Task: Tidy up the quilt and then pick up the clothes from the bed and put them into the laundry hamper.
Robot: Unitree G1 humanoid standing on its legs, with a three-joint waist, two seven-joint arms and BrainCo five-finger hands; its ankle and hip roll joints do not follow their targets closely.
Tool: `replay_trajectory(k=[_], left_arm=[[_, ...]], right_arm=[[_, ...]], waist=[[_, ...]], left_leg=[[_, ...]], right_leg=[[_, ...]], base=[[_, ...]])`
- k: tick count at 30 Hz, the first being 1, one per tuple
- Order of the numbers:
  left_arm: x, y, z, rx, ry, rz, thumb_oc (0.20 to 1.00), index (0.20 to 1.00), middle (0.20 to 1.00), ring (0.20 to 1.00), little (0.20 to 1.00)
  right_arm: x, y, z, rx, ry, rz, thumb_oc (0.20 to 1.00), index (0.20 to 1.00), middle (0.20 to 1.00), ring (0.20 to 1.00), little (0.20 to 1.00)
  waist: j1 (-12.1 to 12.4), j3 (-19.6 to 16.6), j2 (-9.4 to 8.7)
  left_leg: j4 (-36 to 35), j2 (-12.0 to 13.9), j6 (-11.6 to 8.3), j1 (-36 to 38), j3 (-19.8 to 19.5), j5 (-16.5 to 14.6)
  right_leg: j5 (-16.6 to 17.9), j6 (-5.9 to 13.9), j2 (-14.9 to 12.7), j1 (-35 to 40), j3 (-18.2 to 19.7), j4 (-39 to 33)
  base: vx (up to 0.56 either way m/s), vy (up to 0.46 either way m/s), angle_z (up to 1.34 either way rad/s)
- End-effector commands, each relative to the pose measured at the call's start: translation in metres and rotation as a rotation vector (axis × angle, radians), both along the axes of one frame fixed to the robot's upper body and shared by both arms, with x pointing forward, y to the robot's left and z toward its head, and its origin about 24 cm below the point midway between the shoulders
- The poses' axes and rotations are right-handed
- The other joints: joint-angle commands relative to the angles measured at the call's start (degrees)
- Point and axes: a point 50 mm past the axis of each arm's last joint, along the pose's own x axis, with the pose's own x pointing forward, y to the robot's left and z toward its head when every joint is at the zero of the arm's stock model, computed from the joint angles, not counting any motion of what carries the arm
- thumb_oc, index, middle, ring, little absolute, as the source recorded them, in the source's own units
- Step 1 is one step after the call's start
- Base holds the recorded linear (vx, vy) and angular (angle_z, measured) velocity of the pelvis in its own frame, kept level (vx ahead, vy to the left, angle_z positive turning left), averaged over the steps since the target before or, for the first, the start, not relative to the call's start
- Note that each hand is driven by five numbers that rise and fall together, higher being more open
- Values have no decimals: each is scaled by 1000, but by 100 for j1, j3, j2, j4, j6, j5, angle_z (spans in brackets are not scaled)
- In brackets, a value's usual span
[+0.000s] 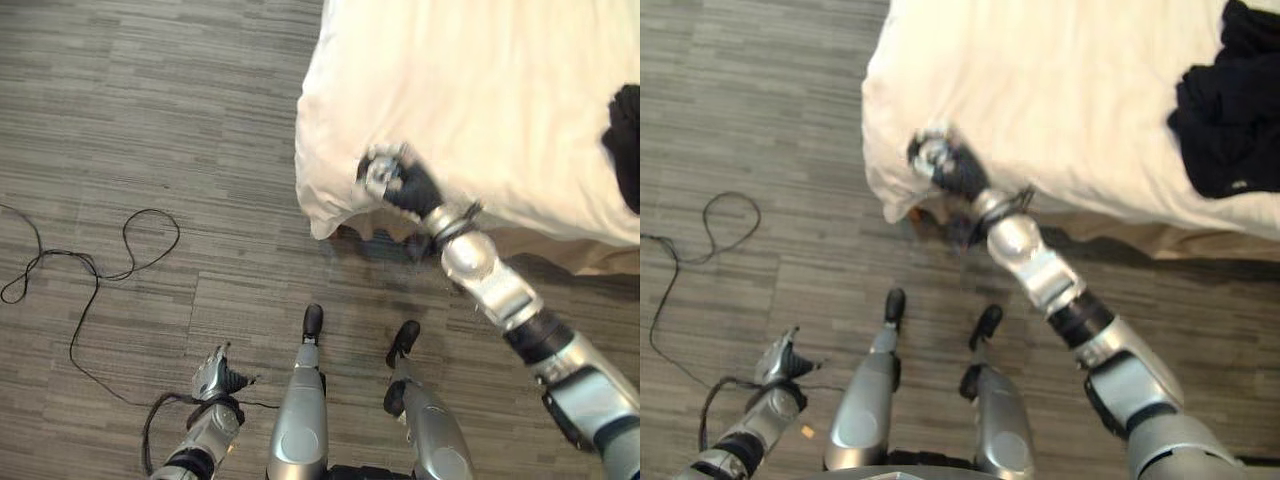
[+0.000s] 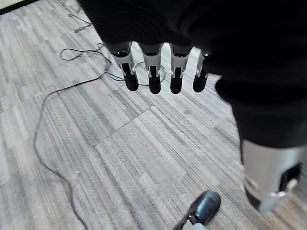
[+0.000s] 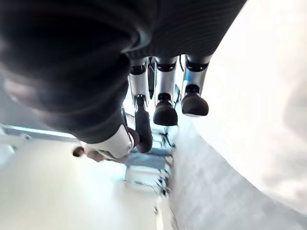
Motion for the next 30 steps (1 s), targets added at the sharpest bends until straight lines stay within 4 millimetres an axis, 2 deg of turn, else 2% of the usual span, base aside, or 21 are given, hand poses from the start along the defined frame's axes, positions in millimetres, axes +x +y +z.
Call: replay_trajectory(k=[1, 5, 6, 7, 8, 14, 15, 16, 17, 18, 19, 20, 21, 22, 23, 24, 25, 26, 27, 28, 30], left_arm=[[13, -4, 6, -3, -30, -20, 1000, 1000, 1000, 1000, 1000], [35, -24, 21, -91, -123, -63, 1000, 1000, 1000, 1000, 1000], [39, -30, 24, -114, -144, -84, 1000, 1000, 1000, 1000, 1000], [43, -37, 27, -138, -151, -111, 1000, 1000, 1000, 1000, 1000], [43, -37, 27, -138, -149, -113, 1000, 1000, 1000, 1000, 1000], [36, -42, 20, -139, -93, -144, 1000, 1000, 1000, 1000, 1000], [33, -39, 18, -128, -75, -142, 1000, 1000, 1000, 1000, 1000], [30, -36, 15, -112, -54, -137, 1000, 1000, 1000, 1000, 1000], [28, -34, 13, -80, -21, -157, 1000, 1000, 1000, 1000, 1000], [28, -34, 13, -80, -21, -157, 1000, 1000, 1000, 1000, 1000], [32, -37, 14, -57, -8, -194, 1000, 1000, 1000, 1000, 1000], [31, -37, 14, -56, -1, -197, 1000, 1000, 1000, 1000, 1000], [31, -37, 13, -57, -1, -198, 1000, 1000, 1000, 1000, 1000], [28, -39, 10, -51, 21, -219, 1000, 1000, 1000, 1000, 1000], [25, -43, 7, -41, 38, -244, 1000, 1000, 1000, 1000, 1000], [23, -44, 5, -14, 62, -269, 1000, 1000, 1000, 1000, 1000], [22, -44, 1, -28, 62, -245, 1000, 1000, 1000, 1000, 1000], [22, -44, 1, -29, 61, -246, 1000, 1000, 1000, 1000, 1000], [15, -45, -3, -68, 59, -203, 1000, 1000, 1000, 1000, 1000], [15, -45, -3, -68, 58, -203, 1000, 1000, 1000, 1000, 1000], [7, -38, -9, -83, 65, -118, 1000, 1000, 1000, 1000, 1000]], right_arm=[[6, -27, 23, 132, -70, -117, 200, 200, 200, 200, 200], [38, -89, -17, 258, 144, -438, 200, 200, 200, 200, 200], [40, -110, -43, 321, 240, -521, 200, 200, 200, 200, 200], [33, -138, -86, 413, 376, -622, 200, 200, 200, 200, 200], [32, -139, -86, 414, 377, -623, 200, 200, 200, 200, 200], [-42, -192, -226, 690, 777, -869, 200, 200, 200, 200, 200], [-57, -195, -248, 678, 858, -912, 482, 482, 482, 482, 482], [-70, -192, -267, 655, 940, -932, 953, 953, 953, 953, 953], [-97, -184, -303, 597, 1111, -961, 1000, 1000, 1000, 1000, 1000], [-97, -184, -303, 597, 1112, -961, 1000, 1000, 1000, 1000, 1000], [-123, -171, -335, 483, 1283, -970, 1000, 1000, 1000, 1000, 1000], [-133, -170, -345, 441, 1348, -987, 1000, 1000, 1000, 1000, 1000], [-133, -170, -345, 440, 1348, -987, 1000, 1000, 1000, 1000, 1000], [-146, -170, -356, 368, 1422, -1007, 1000, 1000, 1000, 1000, 1000], [-156, -167, -363, 299, 1459, -1006, 1000, 1000, 1000, 1000, 1000], [-161, -167, -366, 269, 1482, -1005, 1000, 1000, 1000, 1000, 1000], [-161, -166, -368, 195, 1499, -979, 1000, 1000, 1000, 1000, 1000], [-161, -166, -368, 195, 1498, -979, 1000, 1000, 1000, 1000, 1000], [-158, -168, -366, 85, 1478, -973, 1000, 1000, 1000, 1000, 1000], [-158, -168, -366, 85, 1478, -973, 1000, 1000, 1000, 1000, 1000], [-143, -162, -359, -16, 1425, -927, 1000, 1000, 1000, 1000, 1000]], waist=[[53, 195, 151], [-100, 195, 203], [-184, 195, 207], [-315, 195, 208], [-304, 195, 207], [-934, 154, 270], [-1020, 85, 282], [-1084, 27, 274], [-1178, -94, 240], [-1173, -83, 237], [-1348, -298, 169], [-1328, -386, 182], [-1321, -386, 190], [-1250, -573, 193], [-1235, -721, 212], [-1311, -839, 178], [-1464, -878, 229], [-1416, -881, 248], [-1256, -646, 224], [-1253, -648, 238], [-1092, -420, 123]], left_leg=[[693, 9, -107, -264, -310, -768], [1133, -73, -51, -741, -227, -943], [1252, -108, -21, -773, -216, -1045], [1440, -185, 14, -772, -174, -1221], [1451, -184, 16, -770, -172, -1231], [1580, -337, 256, 117, 202, -1776], [1499, -295, 304, 465, 389, -1824], [1454, -265, 334, 681, 519, -1854], [1255, -196, 359, 1105, 784, -1855], [1233, -195, 355, 1136, 790, -1848], [1011, -178, 365, 1592, 1087, -2007], [987, -206, 402, 1760, 1277, -2093], [978, -199, 403, 1774, 1281, -2098], [972, -215, 444, 2005, 1590, -2192], [1027, -213, 466, 2159, 1777, -2251], [1234, -186, 493, 2181, 1912, -2417], [2365, 130, 274, 2080, 2214, -2132], [2470, 200, 235, 2037, 2254, -2165], [4252, 479, -200, 1413, 1735, -1272], [4281, 501, -207, 1395, 1729, -1285], [4892, 159, -119, 695, 863, -1480]], right_leg=[[-994, 599, -731, -130, -21, 735], [-1003, 589, -812, -501, 40, 909], [-1029, 595, -840, -519, 89, 950], [-1070, 603, -899, -495, 129, 1033], [-1074, 605, -900, -491, 131, 1037], [-995, 845, -1374, -164, 253, 1827], [-939, 885, -1491, -69, 127, 2012], [-924, 858, -1530, -6, -41, 2116], [-1062, 795, -1435, 122, -444, 2271], [-1067, 794, -1431, 139, -440, 2270], [-1162, 831, -1054, 95, -757, 2299], [-1122, 851, -1051, 90, -1184, 2264], [-1118, 854, -1039, 102, -1186, 2254], [-1168, 733, -1153, 380, -2010, 2091], [-1248, 546, -1188, 601, -2442, 2069], [-1437, 401, -1028, 721, -2399, 1878], [-1775, 133, -578, 786, -1910, 1749], [-1775, 88, -510, 768, -1875, 1714], [-1896, -207, 1, 1021, -1388, 1403], [-1894, -214, 21, 1020, -1390, 1395], [-1881, -261, 194, 1104, -860, 1028]], base=[[-100, 61, -2], [-42, 68, -4], [18, 118, -4], [22, 100, -4], [38, 118, -6], [119, 187, -6], [221, 163, -29], [287, 147, -51], [189, 60, -56], [386, 64, -96], [349, 62, -117], [352, 65, -125], [218, 58, -109], [269, 41, -141], [350, -15, -171], [442, -53, -230], [297, -96, -157], [385, -157, -152], [166, -138, -153], [173, -103, -290], [23, 85, -292]])
